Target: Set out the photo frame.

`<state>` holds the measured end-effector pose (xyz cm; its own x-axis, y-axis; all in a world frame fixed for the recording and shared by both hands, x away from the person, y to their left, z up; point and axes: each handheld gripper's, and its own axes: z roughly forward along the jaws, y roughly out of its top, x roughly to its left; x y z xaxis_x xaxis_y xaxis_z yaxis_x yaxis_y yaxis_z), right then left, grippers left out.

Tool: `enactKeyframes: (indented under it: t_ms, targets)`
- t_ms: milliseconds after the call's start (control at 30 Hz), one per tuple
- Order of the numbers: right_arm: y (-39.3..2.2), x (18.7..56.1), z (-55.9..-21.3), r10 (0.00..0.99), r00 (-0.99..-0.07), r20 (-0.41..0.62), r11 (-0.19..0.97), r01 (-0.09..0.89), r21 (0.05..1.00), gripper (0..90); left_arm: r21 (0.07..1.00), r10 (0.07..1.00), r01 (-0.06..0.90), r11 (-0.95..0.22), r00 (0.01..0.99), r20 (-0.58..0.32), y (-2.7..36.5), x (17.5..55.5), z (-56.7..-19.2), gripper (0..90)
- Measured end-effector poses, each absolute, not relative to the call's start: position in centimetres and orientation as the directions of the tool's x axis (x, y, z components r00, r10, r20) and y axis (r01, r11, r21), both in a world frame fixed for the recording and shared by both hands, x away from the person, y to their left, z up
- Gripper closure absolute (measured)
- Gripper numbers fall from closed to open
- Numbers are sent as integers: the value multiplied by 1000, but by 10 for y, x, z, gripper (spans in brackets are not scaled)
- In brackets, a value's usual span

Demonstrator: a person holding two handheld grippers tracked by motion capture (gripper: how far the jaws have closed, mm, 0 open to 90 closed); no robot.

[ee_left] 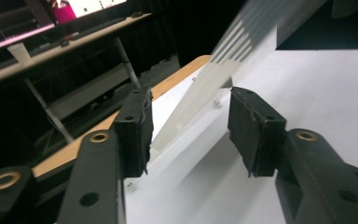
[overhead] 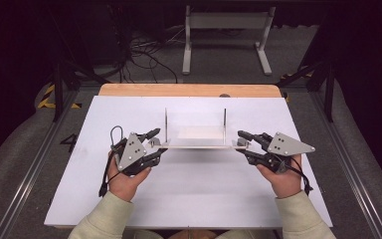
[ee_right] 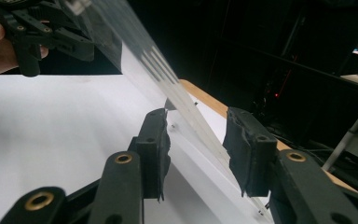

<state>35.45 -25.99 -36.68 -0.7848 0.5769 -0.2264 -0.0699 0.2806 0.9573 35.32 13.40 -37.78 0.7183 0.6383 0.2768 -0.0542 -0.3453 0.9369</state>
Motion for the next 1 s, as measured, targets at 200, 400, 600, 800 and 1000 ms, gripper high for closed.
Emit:
enactKeyframes:
  t_ms: [200, 400, 600, 800, 1000]
  targets:
    - [-259, 355, -364, 594, -766, -246, 287, -83, 954, 597, 936, 634, -58, -348, 721, 280, 134, 356, -375, 536]
    - [-253, 351, -359, 616, -735, -284, 316, -100, 944, 608, 936, 643, -57, -348, 712, 282, 134, 355, -371, 542]
    - [-254, 342, -346, 632, -714, -303, 300, -136, 944, 630, 933, 645, -112, -342, 694, 319, 134, 342, -357, 570]
    - [-257, 333, -335, 651, -693, -310, 283, -157, 946, 635, 926, 631, -141, -349, 696, 344, 132, 329, -343, 604]
    - [-257, 324, -325, 660, -684, -310, 284, -155, 946, 637, 934, 611, -134, -332, 724, 321, 134, 323, -333, 619]
